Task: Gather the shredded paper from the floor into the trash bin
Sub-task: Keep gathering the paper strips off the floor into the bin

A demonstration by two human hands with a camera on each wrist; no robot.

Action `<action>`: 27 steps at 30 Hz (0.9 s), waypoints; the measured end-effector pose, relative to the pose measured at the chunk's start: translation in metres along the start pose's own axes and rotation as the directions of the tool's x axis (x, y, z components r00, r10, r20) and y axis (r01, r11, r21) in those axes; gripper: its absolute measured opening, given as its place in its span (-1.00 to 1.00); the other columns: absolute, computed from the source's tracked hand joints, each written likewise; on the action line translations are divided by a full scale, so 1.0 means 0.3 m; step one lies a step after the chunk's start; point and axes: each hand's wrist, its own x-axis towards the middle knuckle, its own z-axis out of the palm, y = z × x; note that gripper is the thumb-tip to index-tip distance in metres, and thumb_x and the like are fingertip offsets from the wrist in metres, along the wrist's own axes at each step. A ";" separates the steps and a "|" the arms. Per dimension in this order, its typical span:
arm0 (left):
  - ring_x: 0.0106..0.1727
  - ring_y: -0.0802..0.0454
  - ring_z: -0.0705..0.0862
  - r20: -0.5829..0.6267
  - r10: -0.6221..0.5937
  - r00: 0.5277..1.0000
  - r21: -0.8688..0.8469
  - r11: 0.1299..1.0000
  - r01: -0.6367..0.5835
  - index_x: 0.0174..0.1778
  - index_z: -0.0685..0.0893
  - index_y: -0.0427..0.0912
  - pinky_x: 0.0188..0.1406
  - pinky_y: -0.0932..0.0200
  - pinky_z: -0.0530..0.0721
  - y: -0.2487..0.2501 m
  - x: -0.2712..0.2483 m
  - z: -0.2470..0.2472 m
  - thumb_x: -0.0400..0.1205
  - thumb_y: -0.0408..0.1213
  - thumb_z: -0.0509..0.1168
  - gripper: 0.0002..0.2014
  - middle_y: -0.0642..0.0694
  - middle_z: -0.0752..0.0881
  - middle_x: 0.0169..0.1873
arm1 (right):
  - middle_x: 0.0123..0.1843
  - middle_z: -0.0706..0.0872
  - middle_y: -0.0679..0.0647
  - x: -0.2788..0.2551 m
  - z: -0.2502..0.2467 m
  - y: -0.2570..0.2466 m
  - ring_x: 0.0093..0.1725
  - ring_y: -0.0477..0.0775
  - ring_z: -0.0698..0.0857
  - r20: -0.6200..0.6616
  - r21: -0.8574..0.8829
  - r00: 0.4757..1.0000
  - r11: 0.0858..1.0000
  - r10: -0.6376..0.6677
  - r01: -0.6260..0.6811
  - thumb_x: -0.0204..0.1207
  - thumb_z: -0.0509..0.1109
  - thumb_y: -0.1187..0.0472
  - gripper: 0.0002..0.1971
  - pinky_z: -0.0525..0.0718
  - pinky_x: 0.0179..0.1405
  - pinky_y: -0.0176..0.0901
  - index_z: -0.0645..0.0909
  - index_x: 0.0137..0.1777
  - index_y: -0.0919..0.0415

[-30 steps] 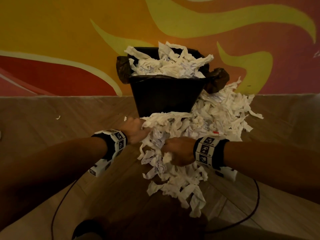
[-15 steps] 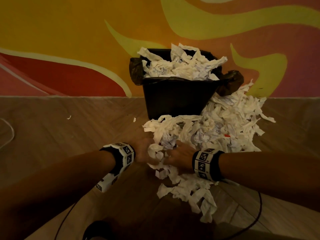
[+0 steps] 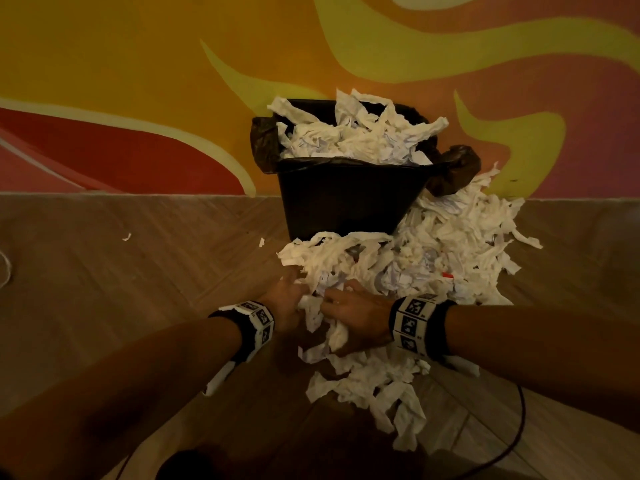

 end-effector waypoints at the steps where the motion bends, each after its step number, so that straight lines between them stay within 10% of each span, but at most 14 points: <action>1: 0.46 -0.21 0.44 -0.007 0.008 1.000 -0.052 0.999 -0.008 0.33 0.55 -0.05 0.35 0.10 0.46 -0.005 0.003 -0.010 0.57 -0.20 0.35 -0.61 -0.18 0.37 0.48 | 0.31 0.46 0.13 -0.003 -0.009 0.006 0.26 0.21 0.44 -0.029 0.027 1.000 1.000 -0.003 0.003 0.42 0.38 -0.30 -0.36 0.17 0.37 -0.01 0.44 0.30 0.16; 4: 0.21 -0.09 0.59 -0.086 -0.014 0.996 -0.187 0.982 -0.002 0.10 0.51 0.00 0.05 0.14 0.56 -0.019 -0.001 -0.038 0.49 -0.26 0.42 -0.69 -0.02 0.56 0.13 | 0.36 0.53 0.13 -0.018 -0.036 0.027 0.34 0.14 0.44 -0.098 0.119 0.995 0.992 -0.034 0.046 0.44 0.43 -0.22 -0.33 0.07 0.40 -0.17 0.44 0.41 0.19; 9: 0.32 -0.13 0.55 -0.129 -0.131 0.983 -0.317 0.945 0.085 0.41 0.45 0.02 0.21 0.11 0.56 -0.039 -0.007 -0.078 0.52 -0.25 0.39 -0.48 -0.08 0.51 0.34 | 0.30 0.48 0.06 -0.043 -0.046 0.053 0.14 -0.16 0.35 -0.166 0.286 0.986 0.957 -0.009 0.057 0.41 0.51 -0.10 -0.36 0.41 0.29 -0.19 0.40 0.40 0.16; 15: -0.09 -0.04 0.70 -0.135 -0.199 0.971 -0.288 0.945 0.154 0.00 0.73 -0.20 -0.17 0.07 0.67 -0.077 -0.026 -0.158 0.63 -0.28 0.22 -0.81 -0.11 0.76 -0.10 | 0.00 0.34 -0.19 -0.039 -0.049 0.066 -0.07 -0.24 0.25 -0.229 0.340 0.968 0.940 0.106 -0.022 0.38 0.52 -0.08 -0.48 0.34 -0.01 -0.27 0.35 0.18 0.10; 21: -0.67 0.06 0.46 -0.336 -0.406 0.850 -0.548 0.818 0.174 -0.62 0.42 -0.21 -0.66 0.27 0.39 -0.112 -0.057 -0.225 0.62 0.13 0.27 -0.41 0.00 0.51 -0.74 | 0.05 0.43 -0.01 -0.026 -0.088 0.069 0.00 -0.01 0.42 -0.227 0.303 0.966 0.952 0.124 -0.051 0.40 0.53 0.06 -0.67 0.45 -0.02 -0.19 0.44 0.01 0.10; 27: -0.56 0.06 0.41 -0.269 -0.437 0.858 -0.519 0.816 0.253 -0.57 0.43 -0.22 -0.73 0.29 0.34 -0.145 -0.079 -0.255 0.45 -0.42 0.39 -0.68 -0.05 0.49 -0.59 | 0.09 0.55 0.01 0.000 -0.047 0.040 0.13 0.06 0.53 -0.008 0.151 0.997 0.985 0.082 -0.080 0.48 0.44 0.15 -0.80 0.38 -0.04 -0.19 0.58 0.07 0.08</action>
